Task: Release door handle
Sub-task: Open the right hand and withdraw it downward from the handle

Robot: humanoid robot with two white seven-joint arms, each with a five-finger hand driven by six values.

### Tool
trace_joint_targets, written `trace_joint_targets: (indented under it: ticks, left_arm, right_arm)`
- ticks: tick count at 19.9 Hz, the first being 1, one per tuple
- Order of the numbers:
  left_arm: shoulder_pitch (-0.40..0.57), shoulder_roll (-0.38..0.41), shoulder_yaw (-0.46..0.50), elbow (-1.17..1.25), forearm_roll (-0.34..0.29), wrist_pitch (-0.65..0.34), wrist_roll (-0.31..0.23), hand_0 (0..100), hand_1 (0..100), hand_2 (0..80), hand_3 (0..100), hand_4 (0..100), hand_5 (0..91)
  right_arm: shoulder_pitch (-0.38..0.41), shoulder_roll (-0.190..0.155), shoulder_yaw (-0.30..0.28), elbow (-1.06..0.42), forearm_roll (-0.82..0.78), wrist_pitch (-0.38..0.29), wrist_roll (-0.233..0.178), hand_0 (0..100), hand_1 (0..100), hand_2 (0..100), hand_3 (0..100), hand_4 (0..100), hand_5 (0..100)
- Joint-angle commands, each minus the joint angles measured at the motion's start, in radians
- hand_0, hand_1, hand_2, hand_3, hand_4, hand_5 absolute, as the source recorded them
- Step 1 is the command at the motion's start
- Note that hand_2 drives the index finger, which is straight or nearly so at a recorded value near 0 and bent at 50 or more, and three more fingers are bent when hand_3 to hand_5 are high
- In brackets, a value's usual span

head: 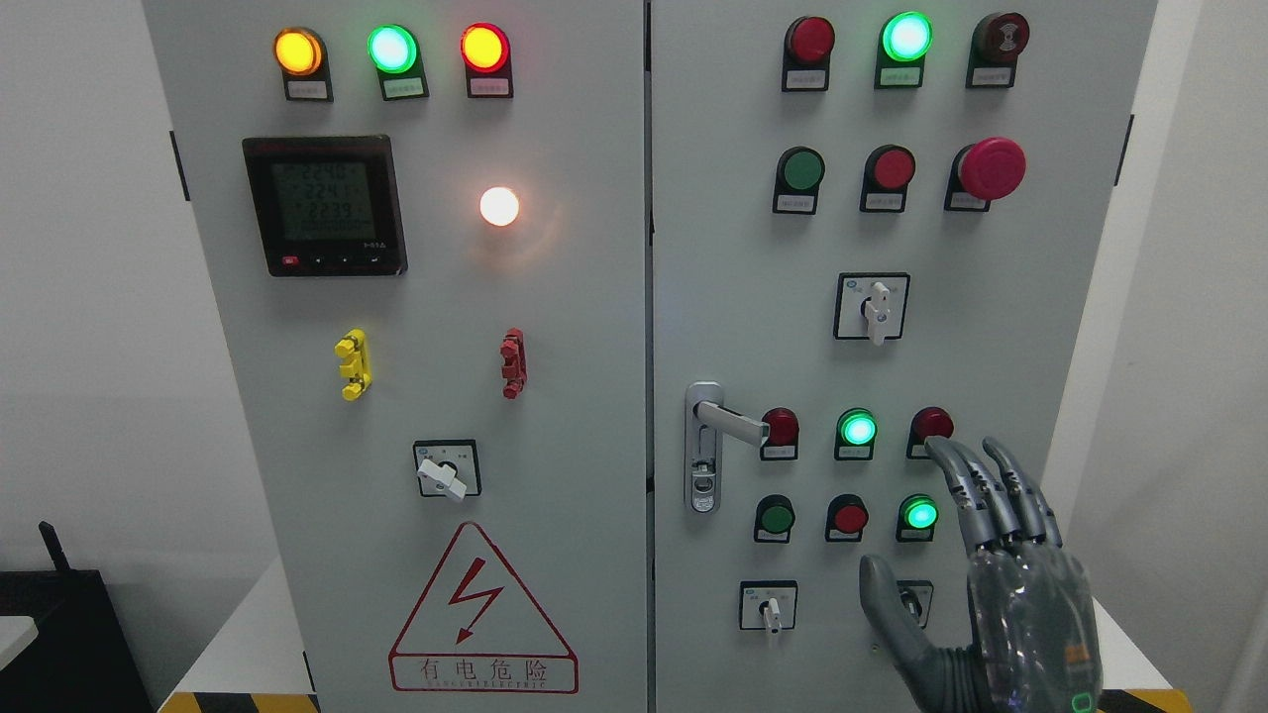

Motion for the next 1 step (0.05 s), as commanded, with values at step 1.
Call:
trace_joint_targets:
  ticks: [1]
  left_arm:
    - [0.0,0.0,0.011,0.017,0.0,0.001,0.001,12,39,0.0,0,0,0.0]
  right_arm:
    - [-0.002,-0.009,-0.018,-0.011,-0.001,0.0,0.001,42,13,1,9,0,0]
